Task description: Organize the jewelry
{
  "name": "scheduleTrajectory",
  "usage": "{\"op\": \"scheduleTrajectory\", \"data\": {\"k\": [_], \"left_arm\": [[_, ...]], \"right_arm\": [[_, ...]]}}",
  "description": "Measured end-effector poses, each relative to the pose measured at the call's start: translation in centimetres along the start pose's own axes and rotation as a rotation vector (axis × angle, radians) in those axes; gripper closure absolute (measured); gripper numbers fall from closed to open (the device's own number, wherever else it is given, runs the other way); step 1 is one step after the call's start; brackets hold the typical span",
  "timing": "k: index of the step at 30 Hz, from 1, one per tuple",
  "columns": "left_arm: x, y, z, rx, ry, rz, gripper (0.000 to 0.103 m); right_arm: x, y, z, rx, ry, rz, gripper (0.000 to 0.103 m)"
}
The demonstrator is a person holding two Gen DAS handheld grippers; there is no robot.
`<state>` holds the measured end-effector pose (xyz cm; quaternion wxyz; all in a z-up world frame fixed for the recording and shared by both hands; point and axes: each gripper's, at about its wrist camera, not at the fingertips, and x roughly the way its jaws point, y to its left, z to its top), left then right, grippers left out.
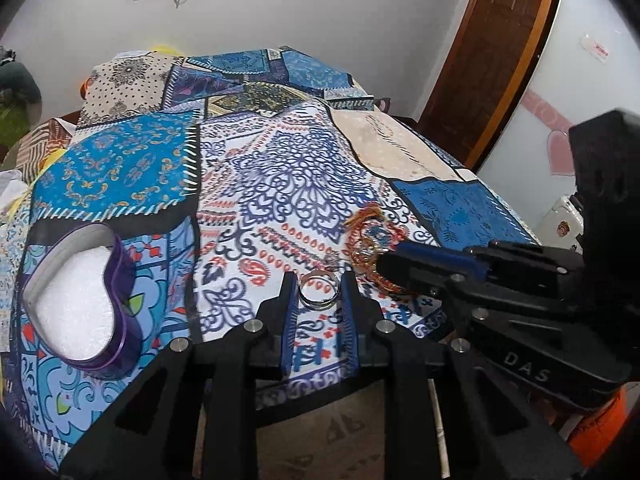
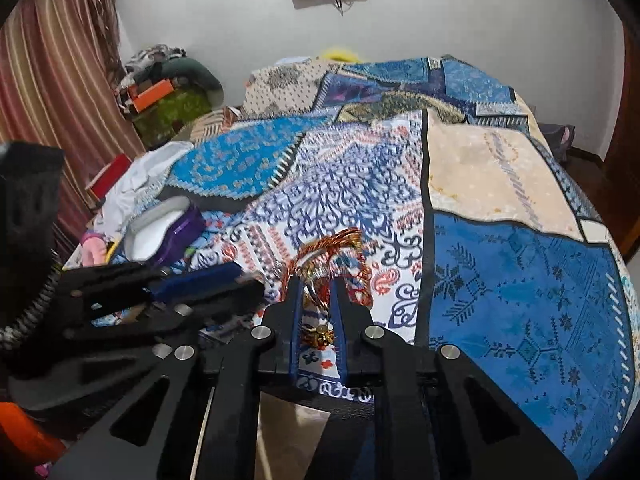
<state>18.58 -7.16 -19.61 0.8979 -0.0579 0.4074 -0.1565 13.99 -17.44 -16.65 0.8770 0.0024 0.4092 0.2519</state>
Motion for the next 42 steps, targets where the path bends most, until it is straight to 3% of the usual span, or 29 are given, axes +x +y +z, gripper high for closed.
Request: {"op": "scheduleTrajectory", "data": {"k": [6, 17, 26, 42], "left_arm": [[-0.4, 0.5, -0.2, -0.014, -0.002, 0.011, 0.083], [-2.4, -0.1, 0.4, 0.002, -0.048, 0.024, 0.083], [-3.4, 0.3, 0.0, -0.003, -0.057, 0.038, 0.083], [-2.4, 1.6, -0.2, -0.032, -0.036, 0.040, 0.083]], "right_arm": [[-0.1, -0.1, -0.2, 0.001, -0.016, -0.024, 0.098], [-2.4, 0.0, 0.4, 0.010, -0.077, -0.035, 0.100], [-0.4, 0.2, 0.3, 0.020, 0.024, -0.032, 0.091], [1.4, 0.3, 1.5, -0.028, 0.051, -0.035, 0.089]]}}
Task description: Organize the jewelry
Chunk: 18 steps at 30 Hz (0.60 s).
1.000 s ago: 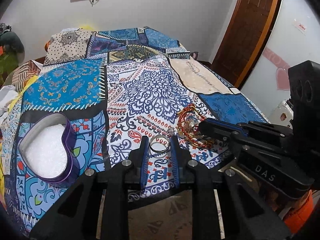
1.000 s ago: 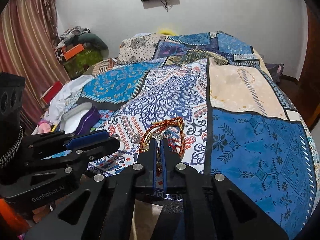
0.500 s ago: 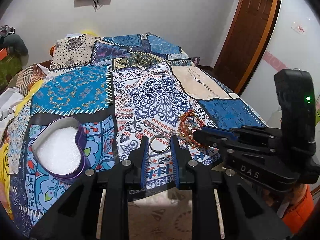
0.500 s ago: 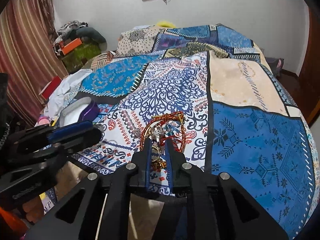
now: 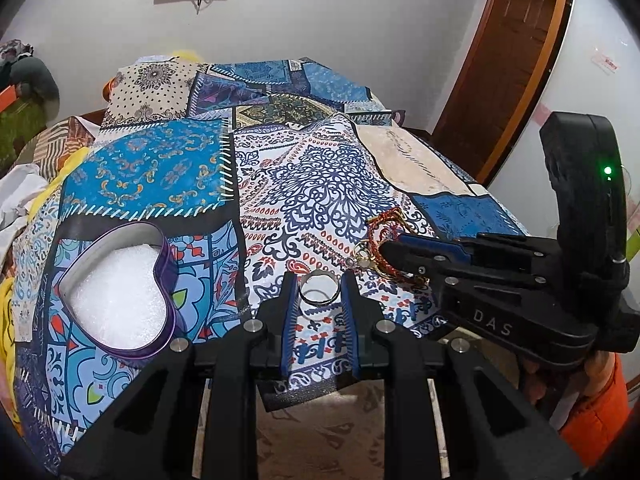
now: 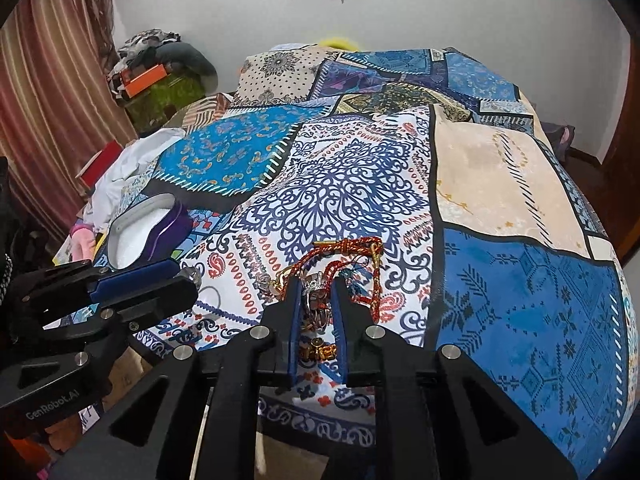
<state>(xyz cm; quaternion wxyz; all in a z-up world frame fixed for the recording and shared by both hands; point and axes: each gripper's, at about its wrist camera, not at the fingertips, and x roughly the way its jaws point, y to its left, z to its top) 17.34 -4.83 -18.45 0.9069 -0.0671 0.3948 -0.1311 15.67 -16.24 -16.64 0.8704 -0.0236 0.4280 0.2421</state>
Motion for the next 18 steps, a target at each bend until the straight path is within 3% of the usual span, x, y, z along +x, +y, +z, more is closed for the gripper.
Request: {"op": "scheduleTrajectory", "data": {"k": [4, 18], "left_arm": [[-0.1, 0.0, 0.0, -0.001, 0.000, 0.000, 0.083], [-2.6, -0.2, 0.1, 0.007, -0.039, 0.023, 0.083]], "right_arm": [[0.3, 0.1, 0.2, -0.014, 0.008, -0.008, 0.085], [-2.0, -0.4, -0.4, 0.026, -0.045, -0.010, 0.088]]}}
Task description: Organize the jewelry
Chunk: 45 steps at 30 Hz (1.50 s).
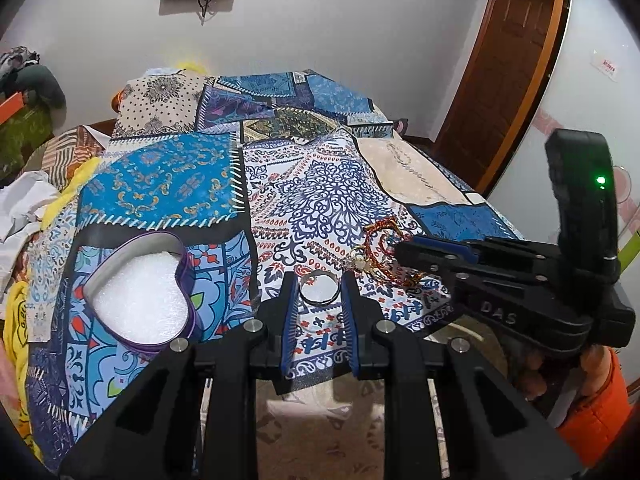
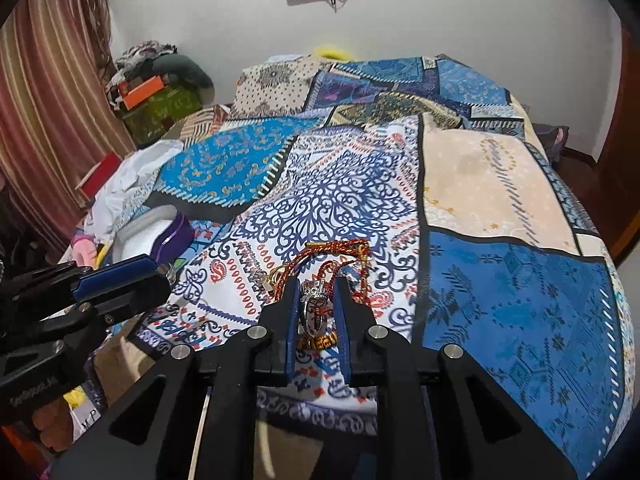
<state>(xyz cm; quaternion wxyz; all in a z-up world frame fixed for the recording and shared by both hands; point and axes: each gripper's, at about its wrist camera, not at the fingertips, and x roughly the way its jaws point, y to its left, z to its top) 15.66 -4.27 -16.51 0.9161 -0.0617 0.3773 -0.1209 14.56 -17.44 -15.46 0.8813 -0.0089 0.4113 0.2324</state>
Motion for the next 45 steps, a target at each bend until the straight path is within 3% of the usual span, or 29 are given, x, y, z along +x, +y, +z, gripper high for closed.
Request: {"op": "scheduleTrajectory", "data": {"k": [9, 18, 24, 31, 35, 45], "left_arm": [[-1.5, -0.4, 0.0, 0.002, -0.020, 0.008, 0.083], [-3.0, 1.2, 0.0, -0.026, -0.042, 0.046, 0.083], [-3.6, 3.0, -0.4, -0.056, -0.043, 0.073, 0.083], [-3.5, 3.9, -1.0, -0.074, -0.031, 0.090, 0.083], [-3.2, 3.9, -1.1, -0.074, -0.025, 0.092, 0.083], [-3.0, 3.8, -1.3, -0.072, -0.023, 0.094, 0.083]], "right_arm": [[-2.7, 0.5, -0.1, 0.008, -0.040, 0.011, 0.088], [-3.2, 3.4, 0.4, -0.036, -0.057, 0.063, 0.088], [-1.5, 5.8, -0.3, -0.097, 0.002, 0.106, 0.088], [1.1, 5.7, -1.5, -0.079, 0.112, 0.079, 0.088], [0.2, 5.4, -1.4, -0.082, 0.100, 0.051, 0.080], [-2.3, 6.1, -0.8, -0.108, 0.005, 0.056, 0.080]]}}
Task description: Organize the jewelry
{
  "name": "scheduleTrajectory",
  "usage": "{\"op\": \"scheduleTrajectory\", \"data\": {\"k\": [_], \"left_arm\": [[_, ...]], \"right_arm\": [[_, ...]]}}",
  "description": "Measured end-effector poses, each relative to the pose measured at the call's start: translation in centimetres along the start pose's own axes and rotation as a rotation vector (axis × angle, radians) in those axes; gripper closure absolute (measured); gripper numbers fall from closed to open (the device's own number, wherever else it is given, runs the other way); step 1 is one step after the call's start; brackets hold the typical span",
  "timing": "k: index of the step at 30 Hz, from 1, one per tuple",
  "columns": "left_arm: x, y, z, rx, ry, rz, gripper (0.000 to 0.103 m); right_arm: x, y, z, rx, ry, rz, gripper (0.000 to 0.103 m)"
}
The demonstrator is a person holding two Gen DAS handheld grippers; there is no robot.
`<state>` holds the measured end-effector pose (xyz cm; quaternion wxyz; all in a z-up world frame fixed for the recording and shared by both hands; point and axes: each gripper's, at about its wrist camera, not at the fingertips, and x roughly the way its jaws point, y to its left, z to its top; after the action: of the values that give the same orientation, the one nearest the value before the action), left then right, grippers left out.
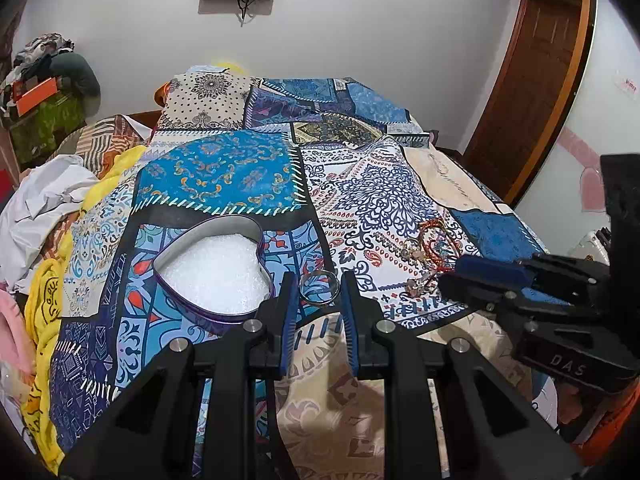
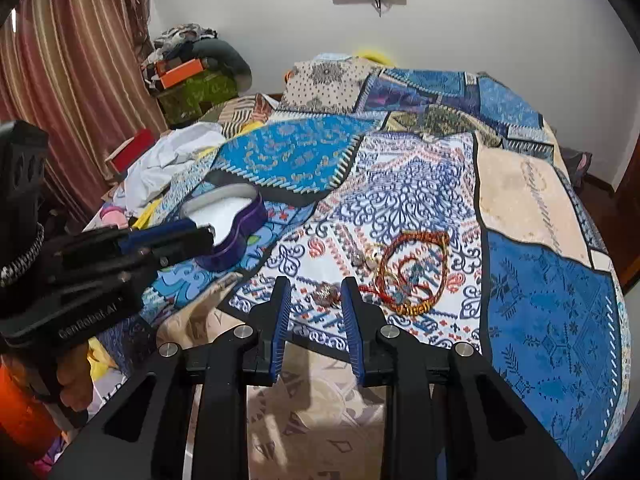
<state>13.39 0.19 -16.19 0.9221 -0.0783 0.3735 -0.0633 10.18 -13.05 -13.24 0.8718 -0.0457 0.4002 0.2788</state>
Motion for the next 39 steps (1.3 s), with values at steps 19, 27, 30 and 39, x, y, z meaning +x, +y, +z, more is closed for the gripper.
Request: {"op": "scheduleTrajectory", "data": {"k": [19, 27, 30, 39], "left_arm": [[0.3, 1.1, -0.5, -0.018, 0.012, 0.015, 0.083], [-0.1, 1.1, -0.3, -0.012, -0.001, 0.022, 0.083], [-0.5, 1.5, -0.2, -0.018, -0.012, 0.028, 0.083], [-1.7, 3.1, 0.6, -0.030, -0.049, 0.056, 0.083]], "right_arm": [[4.3, -0.4, -0.4, -0.009, 0.078, 0.045, 0.071], [4.1, -0.2, -0.2, -0.018, 0.067, 0.024, 0.089], [3.3, 0.3, 0.5, -0.020, 0.034, 0.033, 0.089], [1.8, 3.1, 3.9, -0.048, -0.066, 0.077, 0.088]]}}
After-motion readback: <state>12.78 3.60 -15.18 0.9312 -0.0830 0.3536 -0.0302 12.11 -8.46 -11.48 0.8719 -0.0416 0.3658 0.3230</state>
